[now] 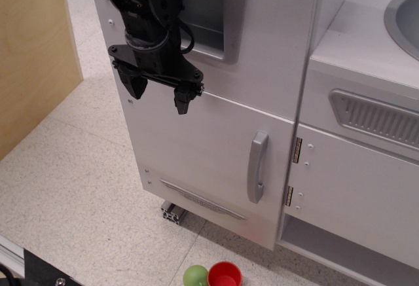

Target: Open low fridge

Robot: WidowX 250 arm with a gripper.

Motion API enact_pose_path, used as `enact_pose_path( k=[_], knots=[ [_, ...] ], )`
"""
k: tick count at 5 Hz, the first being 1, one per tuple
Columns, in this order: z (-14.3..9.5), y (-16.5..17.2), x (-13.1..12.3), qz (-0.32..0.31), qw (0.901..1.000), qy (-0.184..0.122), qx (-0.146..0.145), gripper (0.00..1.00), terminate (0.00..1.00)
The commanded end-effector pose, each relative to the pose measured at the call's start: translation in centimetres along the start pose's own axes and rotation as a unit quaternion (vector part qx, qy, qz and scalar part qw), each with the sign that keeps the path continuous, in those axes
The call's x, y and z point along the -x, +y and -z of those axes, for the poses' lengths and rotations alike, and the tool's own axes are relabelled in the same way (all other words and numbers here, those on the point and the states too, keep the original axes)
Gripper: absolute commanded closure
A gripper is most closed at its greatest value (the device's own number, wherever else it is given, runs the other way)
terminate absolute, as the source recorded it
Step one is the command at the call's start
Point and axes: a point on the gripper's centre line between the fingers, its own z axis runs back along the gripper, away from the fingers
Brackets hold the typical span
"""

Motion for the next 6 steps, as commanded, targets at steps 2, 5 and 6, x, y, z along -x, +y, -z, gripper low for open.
enact_pose_path(
  k=[2, 5, 6],
  knots=[
    [-0.6, -1.4, 1.7, 0.038, 0.9988, 0.021, 0.024, 0.0, 0.0],
    [2.0, -9.1, 2.2, 0.106, 0.9913, 0.013, 0.077, 0.0, 0.0],
    [3.1, -10.2, 0.9, 0.087, 0.9935, -0.011, 0.073, 0.0, 0.0]
  ],
)
